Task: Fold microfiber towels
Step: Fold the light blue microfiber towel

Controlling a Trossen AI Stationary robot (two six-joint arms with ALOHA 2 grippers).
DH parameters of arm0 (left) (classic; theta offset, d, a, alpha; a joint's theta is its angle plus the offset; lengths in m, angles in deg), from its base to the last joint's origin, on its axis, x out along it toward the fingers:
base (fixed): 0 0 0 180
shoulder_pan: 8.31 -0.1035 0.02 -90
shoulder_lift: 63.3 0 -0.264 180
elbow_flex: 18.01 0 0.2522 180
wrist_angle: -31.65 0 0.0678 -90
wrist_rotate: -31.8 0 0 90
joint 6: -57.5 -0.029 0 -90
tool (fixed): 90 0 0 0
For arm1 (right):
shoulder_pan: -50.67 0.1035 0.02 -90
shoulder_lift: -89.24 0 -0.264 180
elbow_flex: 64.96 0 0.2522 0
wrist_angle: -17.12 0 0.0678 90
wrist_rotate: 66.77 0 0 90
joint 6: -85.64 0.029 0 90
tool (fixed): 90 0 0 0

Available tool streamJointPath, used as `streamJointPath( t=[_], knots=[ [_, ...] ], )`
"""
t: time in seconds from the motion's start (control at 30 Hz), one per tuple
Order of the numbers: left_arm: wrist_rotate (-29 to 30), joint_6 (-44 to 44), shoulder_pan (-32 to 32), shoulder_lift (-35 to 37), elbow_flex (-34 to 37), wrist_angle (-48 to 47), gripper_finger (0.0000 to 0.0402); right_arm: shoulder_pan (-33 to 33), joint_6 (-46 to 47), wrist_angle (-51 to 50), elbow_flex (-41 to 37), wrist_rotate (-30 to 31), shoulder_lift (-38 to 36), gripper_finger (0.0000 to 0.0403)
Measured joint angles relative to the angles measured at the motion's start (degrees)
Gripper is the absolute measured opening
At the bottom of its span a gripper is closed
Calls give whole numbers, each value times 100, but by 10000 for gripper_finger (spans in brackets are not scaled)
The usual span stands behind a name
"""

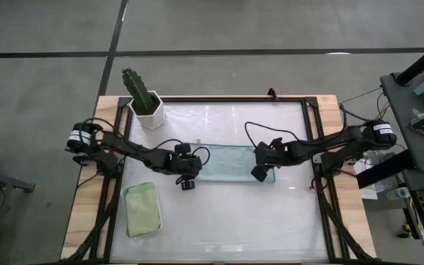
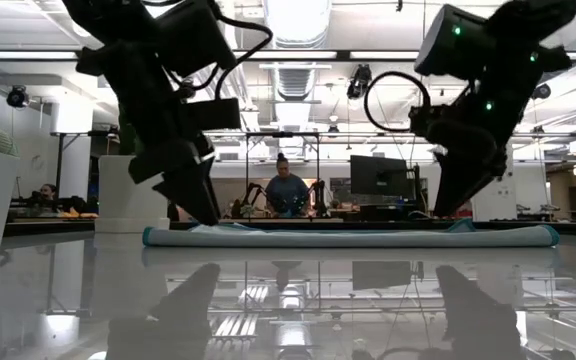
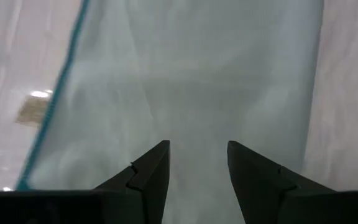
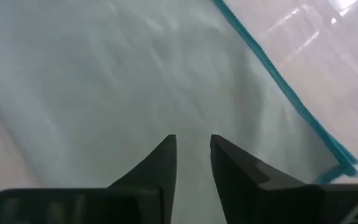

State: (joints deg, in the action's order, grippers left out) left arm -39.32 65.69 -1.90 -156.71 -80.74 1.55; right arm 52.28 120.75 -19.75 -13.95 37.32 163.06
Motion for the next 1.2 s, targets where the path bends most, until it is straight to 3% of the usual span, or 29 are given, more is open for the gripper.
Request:
streamJointPath(
  t=[0.3, 0.57, 0.87, 1.03, 1.2],
  knots=[
    [-159, 357, 107, -30, 38, -97, 146, -214, -207, 814, -416, 119, 411, 51],
    [-652, 807, 203, -137, 70, -213, 146, -298, -534, 1026, -360, 502, 855, 47],
    [-1126, 1667, 418, -102, 45, -515, 146, -618, -1662, 1444, -340, 551, 698, 48],
    [-1214, 1678, 450, -107, -14, -562, 146, -751, -1813, 1348, -92, -29, 577, 50],
    [-1131, 1657, 453, -115, -45, -570, 146, -949, -1308, 405, 331, -668, 478, 69]
  ],
)
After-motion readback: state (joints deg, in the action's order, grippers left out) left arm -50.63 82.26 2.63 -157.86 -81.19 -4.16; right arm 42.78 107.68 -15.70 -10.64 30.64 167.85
